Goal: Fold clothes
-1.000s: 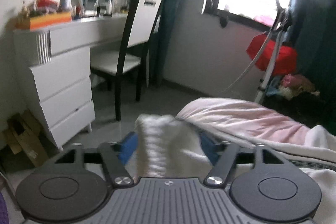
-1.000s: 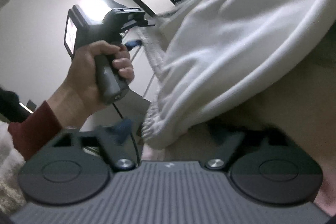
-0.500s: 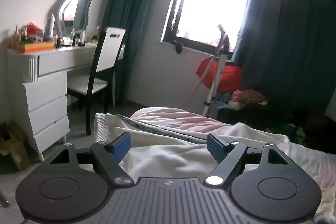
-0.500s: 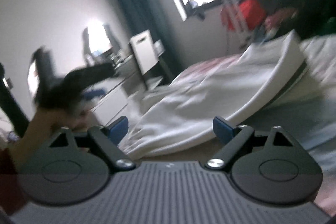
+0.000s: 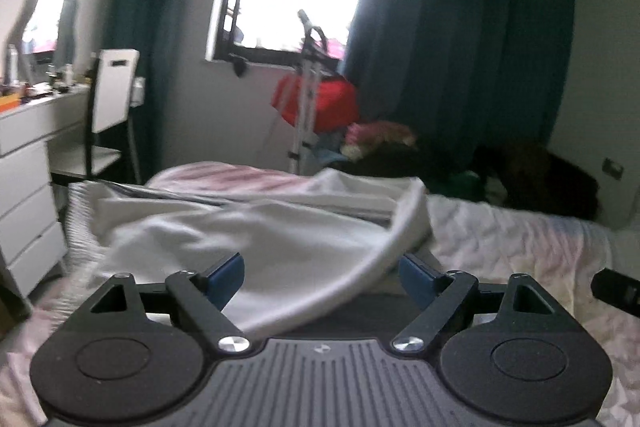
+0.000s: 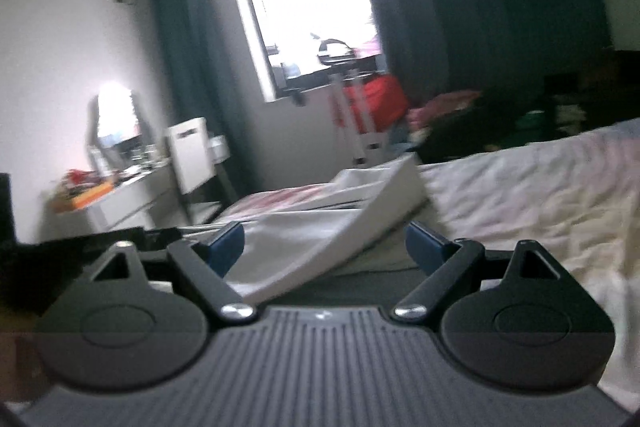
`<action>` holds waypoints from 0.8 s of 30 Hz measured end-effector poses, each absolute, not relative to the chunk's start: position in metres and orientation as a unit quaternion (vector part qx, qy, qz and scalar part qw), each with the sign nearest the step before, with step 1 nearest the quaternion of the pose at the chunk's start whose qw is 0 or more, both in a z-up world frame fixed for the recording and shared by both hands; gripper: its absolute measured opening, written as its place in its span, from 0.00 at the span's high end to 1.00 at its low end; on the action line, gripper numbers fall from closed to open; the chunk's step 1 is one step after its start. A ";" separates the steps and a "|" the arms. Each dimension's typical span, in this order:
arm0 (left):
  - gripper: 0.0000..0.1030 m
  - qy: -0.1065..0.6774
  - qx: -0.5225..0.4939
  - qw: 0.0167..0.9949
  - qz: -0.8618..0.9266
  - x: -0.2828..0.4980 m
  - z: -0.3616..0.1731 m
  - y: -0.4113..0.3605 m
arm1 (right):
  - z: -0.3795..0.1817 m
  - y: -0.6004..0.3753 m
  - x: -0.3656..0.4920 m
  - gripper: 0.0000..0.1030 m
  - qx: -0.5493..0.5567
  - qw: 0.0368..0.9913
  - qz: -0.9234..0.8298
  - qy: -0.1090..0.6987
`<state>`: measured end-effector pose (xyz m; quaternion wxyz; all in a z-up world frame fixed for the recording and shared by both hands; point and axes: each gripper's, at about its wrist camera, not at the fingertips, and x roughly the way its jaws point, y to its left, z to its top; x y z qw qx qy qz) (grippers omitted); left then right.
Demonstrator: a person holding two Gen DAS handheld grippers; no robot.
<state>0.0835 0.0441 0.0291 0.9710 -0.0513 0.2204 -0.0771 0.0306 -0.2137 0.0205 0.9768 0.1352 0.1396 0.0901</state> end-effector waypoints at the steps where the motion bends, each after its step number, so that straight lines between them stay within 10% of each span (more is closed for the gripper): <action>1: 0.16 0.225 -0.049 0.970 -0.081 0.092 0.023 0.035 | 0.015 -0.221 0.032 0.13 0.142 0.976 0.080 0.142; 19: 0.17 0.252 0.007 0.959 -0.130 0.351 -0.059 -0.121 | -0.073 -0.286 0.134 0.13 0.200 0.963 -0.026 0.178; 24: 0.35 0.263 0.012 0.953 -0.148 0.393 -0.075 -0.143 | -0.096 -0.295 0.156 0.13 0.211 0.957 -0.042 0.196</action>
